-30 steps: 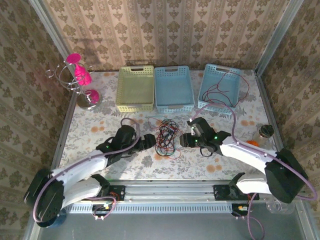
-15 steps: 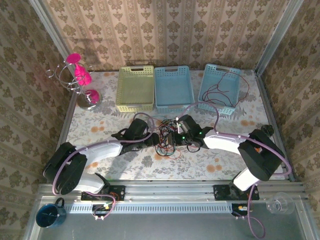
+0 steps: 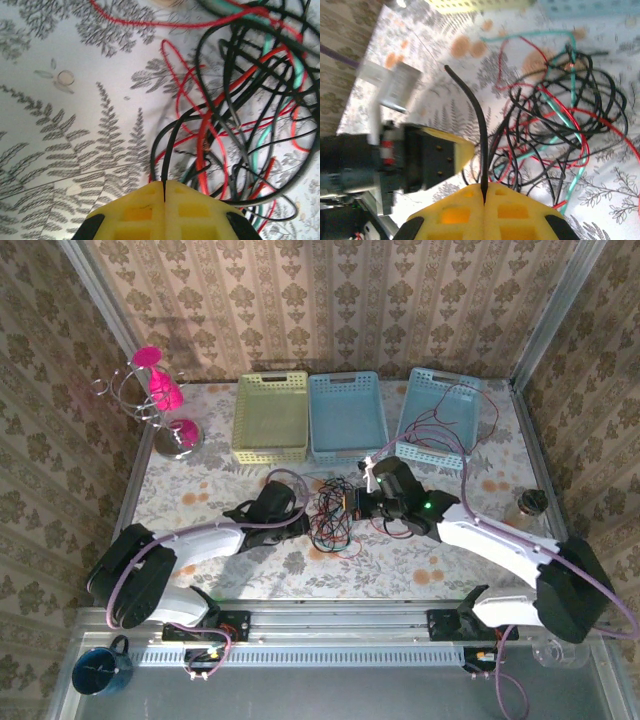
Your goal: Untangle the cables
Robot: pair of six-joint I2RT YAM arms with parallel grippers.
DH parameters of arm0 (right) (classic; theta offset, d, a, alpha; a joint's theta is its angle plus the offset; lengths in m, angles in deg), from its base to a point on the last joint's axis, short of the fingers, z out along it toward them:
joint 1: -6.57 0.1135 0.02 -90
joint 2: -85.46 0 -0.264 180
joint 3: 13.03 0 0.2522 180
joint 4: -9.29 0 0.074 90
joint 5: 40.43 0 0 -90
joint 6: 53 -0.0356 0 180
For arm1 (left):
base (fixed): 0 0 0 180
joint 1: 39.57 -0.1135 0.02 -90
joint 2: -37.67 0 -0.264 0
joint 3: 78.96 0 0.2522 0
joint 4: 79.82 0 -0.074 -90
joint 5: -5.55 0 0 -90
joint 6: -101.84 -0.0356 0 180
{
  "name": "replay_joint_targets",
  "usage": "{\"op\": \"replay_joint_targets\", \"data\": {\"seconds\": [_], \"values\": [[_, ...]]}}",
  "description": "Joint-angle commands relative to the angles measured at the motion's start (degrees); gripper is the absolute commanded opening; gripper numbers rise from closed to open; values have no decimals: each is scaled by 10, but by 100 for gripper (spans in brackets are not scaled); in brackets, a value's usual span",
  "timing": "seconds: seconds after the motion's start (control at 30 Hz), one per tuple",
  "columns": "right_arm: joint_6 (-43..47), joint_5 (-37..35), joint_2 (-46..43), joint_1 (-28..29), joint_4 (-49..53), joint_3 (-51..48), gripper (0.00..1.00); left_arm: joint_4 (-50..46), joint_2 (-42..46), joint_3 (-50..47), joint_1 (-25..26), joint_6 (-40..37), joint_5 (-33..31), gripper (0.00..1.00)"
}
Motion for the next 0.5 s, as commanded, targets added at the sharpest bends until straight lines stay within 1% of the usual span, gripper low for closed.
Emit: {"op": "replay_joint_targets", "data": {"seconds": [0.0, 0.13, 0.3, 0.47], "values": [[20, -25, -39, 1, 53, 22, 0, 15, 14, -23, 2, 8, -12, 0], [34, -40, -83, 1, 74, 45, 0, 15, 23, -35, 2, 12, -20, 0], [73, -72, -131, 1, 104, 96, 0, 20, 26, -45, 2, 16, -27, 0], [115, -94, -156, 0, 125, 161, 0, 21, 33, -58, 2, 21, -31, 0]]}}
